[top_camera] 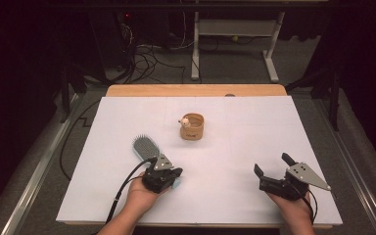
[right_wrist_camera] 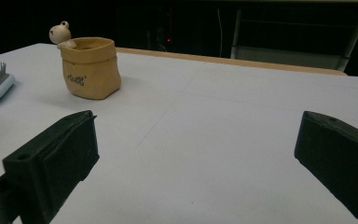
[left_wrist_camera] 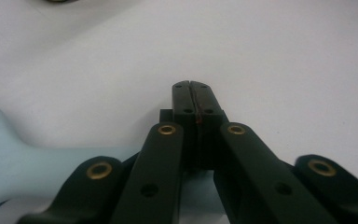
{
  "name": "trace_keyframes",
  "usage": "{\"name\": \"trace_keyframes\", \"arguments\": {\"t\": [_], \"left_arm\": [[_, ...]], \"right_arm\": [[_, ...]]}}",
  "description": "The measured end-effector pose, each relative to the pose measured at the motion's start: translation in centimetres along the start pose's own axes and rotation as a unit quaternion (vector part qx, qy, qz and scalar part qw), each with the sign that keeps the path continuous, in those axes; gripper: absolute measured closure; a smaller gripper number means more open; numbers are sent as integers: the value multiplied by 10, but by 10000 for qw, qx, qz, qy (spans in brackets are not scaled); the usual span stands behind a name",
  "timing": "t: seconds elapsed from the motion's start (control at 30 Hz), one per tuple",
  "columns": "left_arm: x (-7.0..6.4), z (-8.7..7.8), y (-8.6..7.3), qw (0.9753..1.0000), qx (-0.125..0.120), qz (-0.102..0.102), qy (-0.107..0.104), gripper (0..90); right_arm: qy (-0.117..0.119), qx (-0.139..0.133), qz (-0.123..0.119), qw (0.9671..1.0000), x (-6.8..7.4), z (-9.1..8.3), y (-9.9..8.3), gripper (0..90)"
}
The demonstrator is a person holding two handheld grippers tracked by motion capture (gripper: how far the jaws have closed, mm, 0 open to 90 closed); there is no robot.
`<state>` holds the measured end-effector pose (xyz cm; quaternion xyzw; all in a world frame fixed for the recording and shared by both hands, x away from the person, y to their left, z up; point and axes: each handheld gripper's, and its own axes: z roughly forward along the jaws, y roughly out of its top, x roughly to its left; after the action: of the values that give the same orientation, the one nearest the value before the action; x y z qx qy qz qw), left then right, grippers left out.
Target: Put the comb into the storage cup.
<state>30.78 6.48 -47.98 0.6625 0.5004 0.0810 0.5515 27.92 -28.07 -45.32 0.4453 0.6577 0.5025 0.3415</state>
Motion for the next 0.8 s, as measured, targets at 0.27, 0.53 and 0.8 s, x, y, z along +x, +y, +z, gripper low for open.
{"name": "trace_keyframes", "arguments": {"t": [0.27, 0.53, 0.8], "left_arm": [[4, -4, 3, 9998, 203, -5, -56, 900], [7, -9, 3, 9993, 360, 16, -44, 900], [14, -17, 3, 9988, 480, 123, 8, 900]], "right_arm": [[-29, -2, 30, 10000, -1, -1, 0, 1], [-43, -11, 74, 10000, -2, -2, 0, 1], [-58, -5, 73, 10000, -2, -2, 0, 1]]}}
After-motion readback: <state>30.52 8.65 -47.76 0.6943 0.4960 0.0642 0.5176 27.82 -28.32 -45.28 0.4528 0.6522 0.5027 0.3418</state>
